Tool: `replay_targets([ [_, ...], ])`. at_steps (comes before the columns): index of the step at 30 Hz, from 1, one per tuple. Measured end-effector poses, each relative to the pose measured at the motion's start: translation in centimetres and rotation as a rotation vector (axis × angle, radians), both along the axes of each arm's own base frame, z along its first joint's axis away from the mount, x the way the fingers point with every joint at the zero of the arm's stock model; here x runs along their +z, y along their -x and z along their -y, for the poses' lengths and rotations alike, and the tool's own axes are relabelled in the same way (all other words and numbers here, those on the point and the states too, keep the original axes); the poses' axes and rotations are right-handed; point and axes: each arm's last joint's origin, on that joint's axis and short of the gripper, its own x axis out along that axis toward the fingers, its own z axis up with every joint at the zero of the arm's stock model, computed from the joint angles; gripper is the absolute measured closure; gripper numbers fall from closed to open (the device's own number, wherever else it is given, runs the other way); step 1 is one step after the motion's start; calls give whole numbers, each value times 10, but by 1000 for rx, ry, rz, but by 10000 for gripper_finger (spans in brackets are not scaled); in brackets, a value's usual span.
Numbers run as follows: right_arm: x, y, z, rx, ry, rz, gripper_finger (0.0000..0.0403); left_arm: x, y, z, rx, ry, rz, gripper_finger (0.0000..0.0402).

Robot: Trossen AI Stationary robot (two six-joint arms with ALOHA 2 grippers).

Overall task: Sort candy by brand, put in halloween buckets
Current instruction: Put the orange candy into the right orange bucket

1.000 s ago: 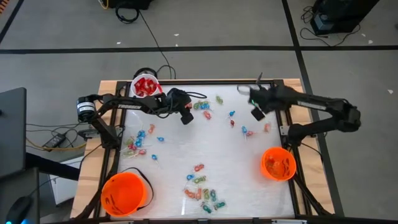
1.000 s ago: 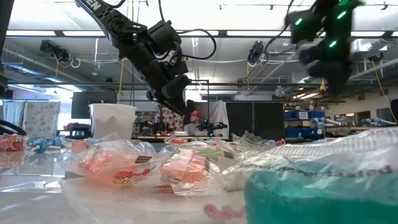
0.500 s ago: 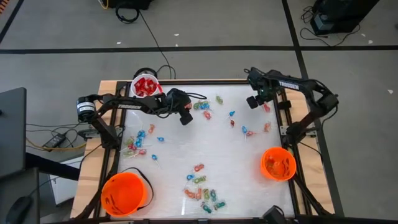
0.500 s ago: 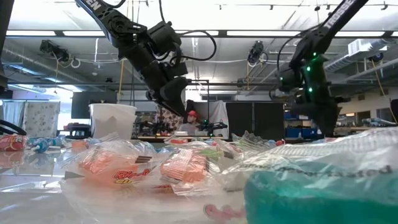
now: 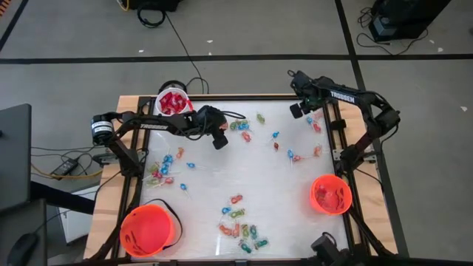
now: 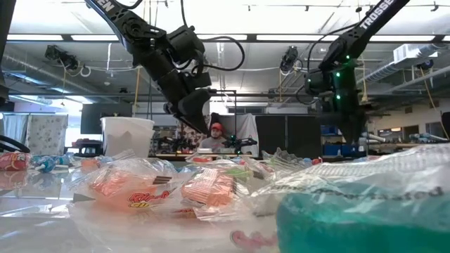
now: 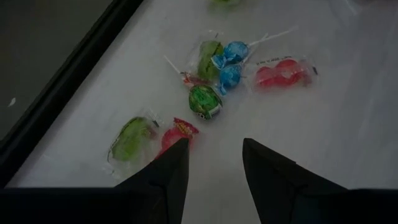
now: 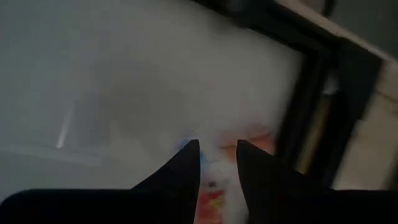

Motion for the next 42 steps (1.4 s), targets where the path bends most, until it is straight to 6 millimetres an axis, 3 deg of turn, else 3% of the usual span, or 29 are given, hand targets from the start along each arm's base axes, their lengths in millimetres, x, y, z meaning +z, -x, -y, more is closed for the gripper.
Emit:
replay_targets([
  [12,0,21,24,-431,33,289,275,9,0,-3,-71,-39,-103,245],
  [20,-6,17,17,-657,50,326,271,18,1,-9,-109,-61,-174,245],
  [25,-10,20,16,-555,-75,337,271,14,8,-16,-94,-48,-220,245],
  [29,-21,16,16,-243,-253,356,272,12,13,-21,-67,-33,-233,245],
  [32,-28,8,11,-104,-303,221,272,12,14,-24,-38,-24,-216,245],
  [34,-32,7,11,-124,-286,52,272,13,13,-26,-16,-25,-193,245],
  [38,-52,1,26,-311,-323,0,272,16,10,-28,59,-39,-130,245],
  [42,-59,-9,36,-295,-381,-48,271,15,10,-25,78,-19,-134,245],
])
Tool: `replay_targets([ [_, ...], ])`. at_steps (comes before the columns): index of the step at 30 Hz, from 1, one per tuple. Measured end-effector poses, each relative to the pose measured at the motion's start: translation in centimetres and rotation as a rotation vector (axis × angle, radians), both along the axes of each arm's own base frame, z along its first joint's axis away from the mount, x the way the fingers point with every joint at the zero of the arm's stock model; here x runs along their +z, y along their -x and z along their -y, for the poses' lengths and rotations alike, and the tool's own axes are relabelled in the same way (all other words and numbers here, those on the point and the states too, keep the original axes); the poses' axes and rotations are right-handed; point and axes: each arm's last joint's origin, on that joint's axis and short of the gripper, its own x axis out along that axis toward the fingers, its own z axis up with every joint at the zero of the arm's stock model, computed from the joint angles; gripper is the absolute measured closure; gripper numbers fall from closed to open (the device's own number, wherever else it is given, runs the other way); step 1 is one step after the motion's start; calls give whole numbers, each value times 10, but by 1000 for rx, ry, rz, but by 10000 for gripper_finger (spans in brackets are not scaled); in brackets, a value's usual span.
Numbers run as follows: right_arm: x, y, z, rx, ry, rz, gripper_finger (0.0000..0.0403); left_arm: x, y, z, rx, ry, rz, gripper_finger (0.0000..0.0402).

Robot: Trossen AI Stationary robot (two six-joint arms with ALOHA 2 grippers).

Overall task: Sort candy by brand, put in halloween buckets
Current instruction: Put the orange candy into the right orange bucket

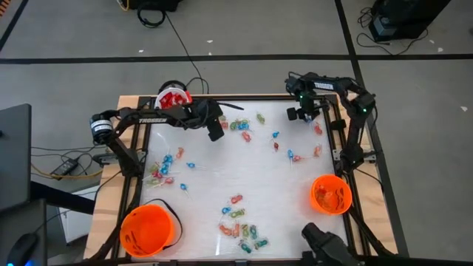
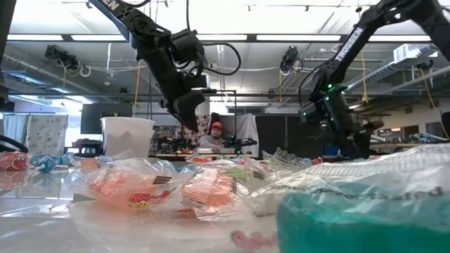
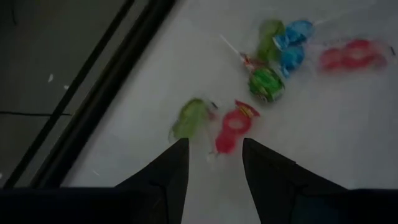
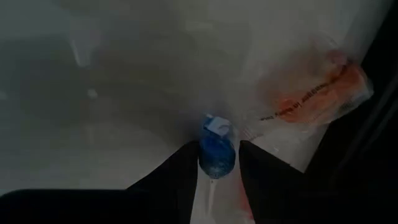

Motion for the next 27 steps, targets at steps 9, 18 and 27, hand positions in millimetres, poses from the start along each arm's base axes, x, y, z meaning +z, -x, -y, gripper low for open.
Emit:
replay_targets([
  [9,13,-37,-11,84,-81,268,278,-2,1,5,-41,-2,-55,245],
  [18,73,-53,-21,145,111,111,297,-3,2,5,-42,1,-61,245],
  [27,41,-27,18,-26,-73,-196,297,-3,2,5,-24,14,-59,245],
])
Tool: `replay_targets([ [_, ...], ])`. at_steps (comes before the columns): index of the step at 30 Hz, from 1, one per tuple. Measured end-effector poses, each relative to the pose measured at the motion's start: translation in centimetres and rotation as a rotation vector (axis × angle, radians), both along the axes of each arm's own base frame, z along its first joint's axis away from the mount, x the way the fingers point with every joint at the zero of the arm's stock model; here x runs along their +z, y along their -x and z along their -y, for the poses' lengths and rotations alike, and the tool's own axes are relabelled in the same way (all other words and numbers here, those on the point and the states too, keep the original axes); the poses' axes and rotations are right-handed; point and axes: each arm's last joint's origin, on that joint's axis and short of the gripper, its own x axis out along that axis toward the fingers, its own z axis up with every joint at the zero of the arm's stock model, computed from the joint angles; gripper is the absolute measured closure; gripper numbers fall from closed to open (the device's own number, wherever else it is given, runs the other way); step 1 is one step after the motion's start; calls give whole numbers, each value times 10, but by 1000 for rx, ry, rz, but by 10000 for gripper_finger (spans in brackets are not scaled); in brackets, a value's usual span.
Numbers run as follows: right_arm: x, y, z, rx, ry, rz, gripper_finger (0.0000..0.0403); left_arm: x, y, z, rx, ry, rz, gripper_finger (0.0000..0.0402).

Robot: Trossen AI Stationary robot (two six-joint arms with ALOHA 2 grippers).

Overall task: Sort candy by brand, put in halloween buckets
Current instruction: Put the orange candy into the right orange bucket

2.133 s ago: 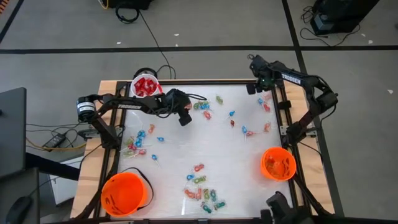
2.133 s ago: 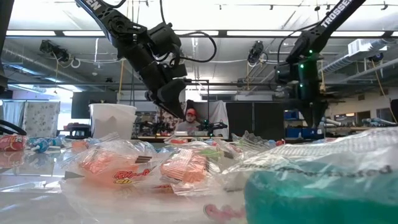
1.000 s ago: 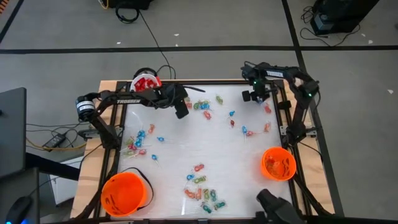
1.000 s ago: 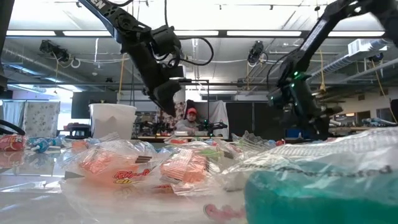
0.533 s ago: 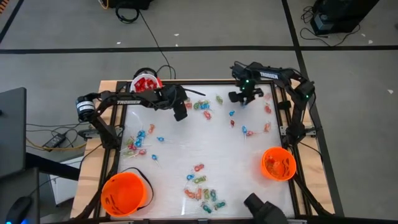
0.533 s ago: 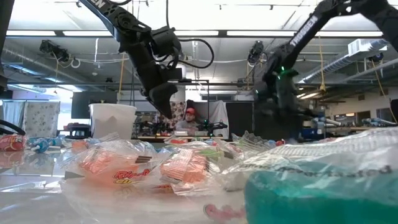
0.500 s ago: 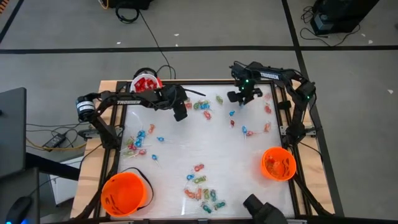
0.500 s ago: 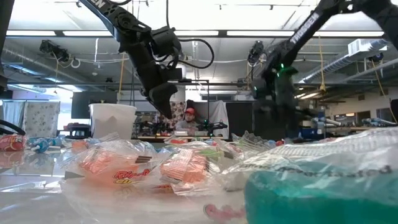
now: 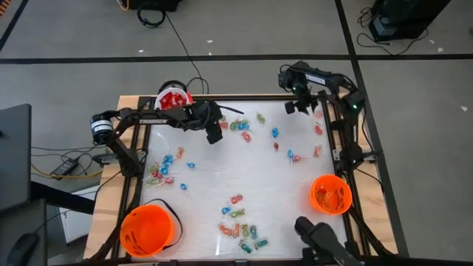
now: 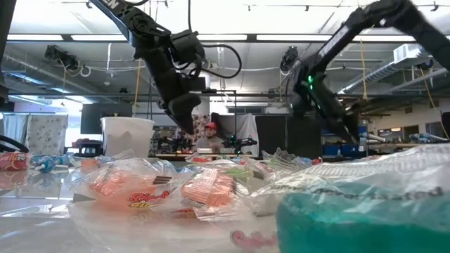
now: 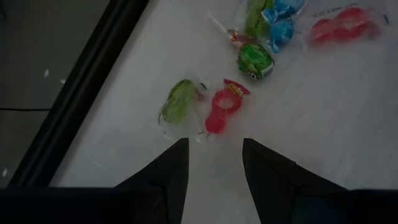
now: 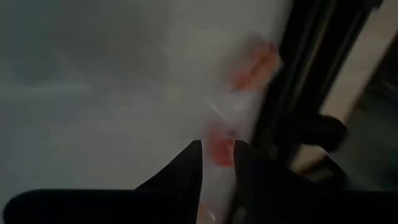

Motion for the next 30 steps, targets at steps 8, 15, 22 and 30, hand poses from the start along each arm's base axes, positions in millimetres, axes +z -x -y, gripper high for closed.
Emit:
replay_targets([
  [8,-35,7,8,88,-128,-117,296,0,1,0,0,2,-7,245],
  [15,-46,4,9,114,-113,-156,296,0,0,0,0,2,-6,245],
  [22,-52,-2,8,144,-127,-157,295,0,0,0,0,1,-6,245],
  [30,-50,8,11,122,-206,-110,296,0,0,0,1,1,-6,245],
])
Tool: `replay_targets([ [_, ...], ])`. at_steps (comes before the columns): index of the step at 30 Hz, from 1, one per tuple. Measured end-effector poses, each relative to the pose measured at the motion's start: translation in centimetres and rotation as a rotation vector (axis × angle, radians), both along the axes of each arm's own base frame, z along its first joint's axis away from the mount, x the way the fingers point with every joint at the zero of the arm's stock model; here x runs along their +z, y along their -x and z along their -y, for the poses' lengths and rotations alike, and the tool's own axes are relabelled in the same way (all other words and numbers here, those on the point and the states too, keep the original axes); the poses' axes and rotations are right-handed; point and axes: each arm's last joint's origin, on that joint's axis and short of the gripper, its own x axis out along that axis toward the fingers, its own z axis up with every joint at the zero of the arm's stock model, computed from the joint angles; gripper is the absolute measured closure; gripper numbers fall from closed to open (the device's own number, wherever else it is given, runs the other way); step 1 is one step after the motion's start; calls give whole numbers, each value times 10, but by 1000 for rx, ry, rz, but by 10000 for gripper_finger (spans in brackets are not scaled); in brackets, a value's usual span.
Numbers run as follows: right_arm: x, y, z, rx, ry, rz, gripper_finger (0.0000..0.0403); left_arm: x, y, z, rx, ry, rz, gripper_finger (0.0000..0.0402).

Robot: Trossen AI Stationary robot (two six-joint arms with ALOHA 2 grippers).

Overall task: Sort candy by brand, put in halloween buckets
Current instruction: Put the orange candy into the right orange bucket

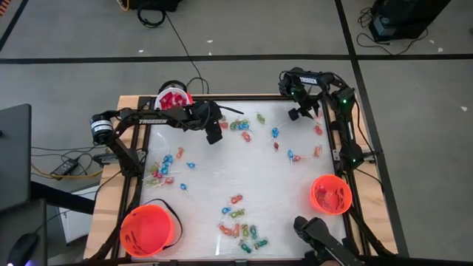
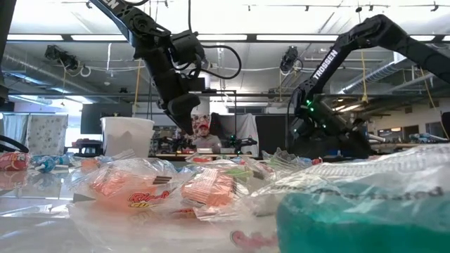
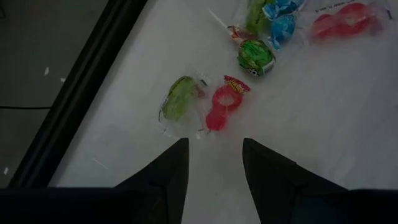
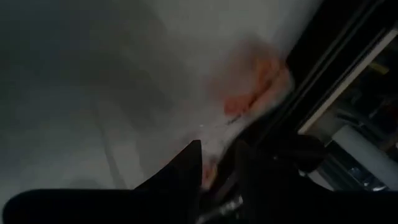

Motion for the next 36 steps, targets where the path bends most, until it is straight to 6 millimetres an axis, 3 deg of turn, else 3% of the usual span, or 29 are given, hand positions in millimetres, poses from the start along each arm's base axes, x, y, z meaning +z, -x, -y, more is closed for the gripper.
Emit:
replay_targets([
  [5,16,-1,-1,-26,-9,83,296,0,-1,0,-1,-4,7,245],
  [11,32,9,8,-63,155,-5,314,1,-1,0,-1,-6,11,245],
  [16,31,15,12,-117,191,-35,349,0,-1,0,0,-4,7,245],
  [24,9,31,6,-101,127,-51,396,0,0,0,-1,-2,0,245],
  [31,1,14,8,41,89,162,382,0,0,0,-2,-1,-2,245],
  [36,4,-9,-7,157,-46,331,391,0,0,0,-2,-2,-2,244],
])
